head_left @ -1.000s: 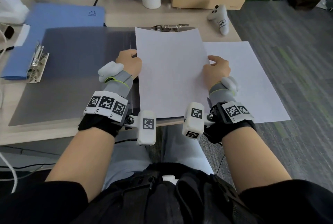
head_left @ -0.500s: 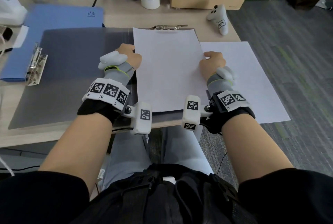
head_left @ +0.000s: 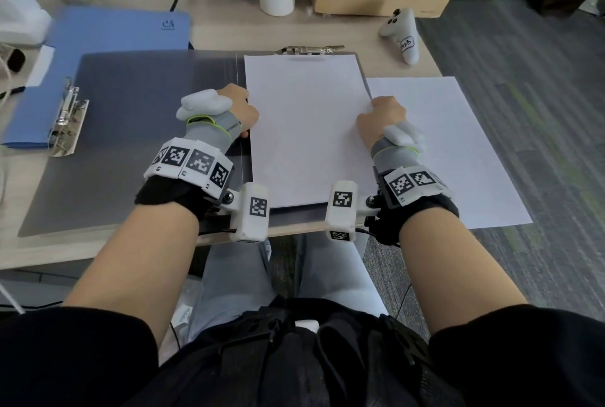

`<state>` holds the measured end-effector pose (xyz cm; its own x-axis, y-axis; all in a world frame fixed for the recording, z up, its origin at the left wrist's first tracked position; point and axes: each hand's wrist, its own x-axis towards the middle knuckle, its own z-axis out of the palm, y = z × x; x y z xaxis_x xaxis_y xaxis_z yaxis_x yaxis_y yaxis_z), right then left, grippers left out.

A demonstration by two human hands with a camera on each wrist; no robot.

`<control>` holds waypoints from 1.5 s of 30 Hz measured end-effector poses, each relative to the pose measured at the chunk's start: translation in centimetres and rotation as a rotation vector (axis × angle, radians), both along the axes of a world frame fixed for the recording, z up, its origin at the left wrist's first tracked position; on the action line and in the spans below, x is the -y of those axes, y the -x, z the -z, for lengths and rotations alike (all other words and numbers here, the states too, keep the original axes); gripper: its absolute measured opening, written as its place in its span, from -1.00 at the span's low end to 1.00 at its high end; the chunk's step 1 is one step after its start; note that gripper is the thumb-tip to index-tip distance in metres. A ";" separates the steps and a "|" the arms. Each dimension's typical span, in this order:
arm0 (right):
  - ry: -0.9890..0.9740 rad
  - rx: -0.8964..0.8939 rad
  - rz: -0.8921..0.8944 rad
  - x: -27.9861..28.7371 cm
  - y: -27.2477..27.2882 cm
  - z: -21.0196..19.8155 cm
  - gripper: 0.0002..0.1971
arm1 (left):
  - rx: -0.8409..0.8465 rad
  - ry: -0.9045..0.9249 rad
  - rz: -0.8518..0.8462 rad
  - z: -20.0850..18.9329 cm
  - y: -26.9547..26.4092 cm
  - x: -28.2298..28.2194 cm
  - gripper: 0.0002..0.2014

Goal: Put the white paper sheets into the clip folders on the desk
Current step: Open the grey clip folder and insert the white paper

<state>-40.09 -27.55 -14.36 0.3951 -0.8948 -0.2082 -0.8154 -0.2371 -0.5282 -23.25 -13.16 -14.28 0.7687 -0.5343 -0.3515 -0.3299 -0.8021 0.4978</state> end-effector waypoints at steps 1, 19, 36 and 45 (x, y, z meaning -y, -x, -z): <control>0.015 -0.031 -0.019 0.1 -0.2 0.0 -0.73 | -0.001 -0.005 0.003 0.0 -0.1 0.0 -0.68; 0.200 -0.327 -0.379 2.8 -7.4 2.6 -0.52 | 0.238 -0.275 0.364 0.8 -2.0 4.2 -0.28; 0.059 -0.075 -0.223 5.0 -11.9 2.9 -0.06 | 0.209 -0.288 0.382 1.9 -3.1 5.0 -0.12; 0.035 0.162 -0.268 5.2 -12.3 2.7 -0.07 | 0.204 -0.291 0.382 1.6 -3.2 4.8 -0.11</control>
<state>-27.81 -32.76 -17.05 0.6434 -0.7598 -0.0937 -0.6270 -0.4527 -0.6340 -20.01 -18.01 -15.92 0.6066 -0.6924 -0.3908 -0.6929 -0.7014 0.1672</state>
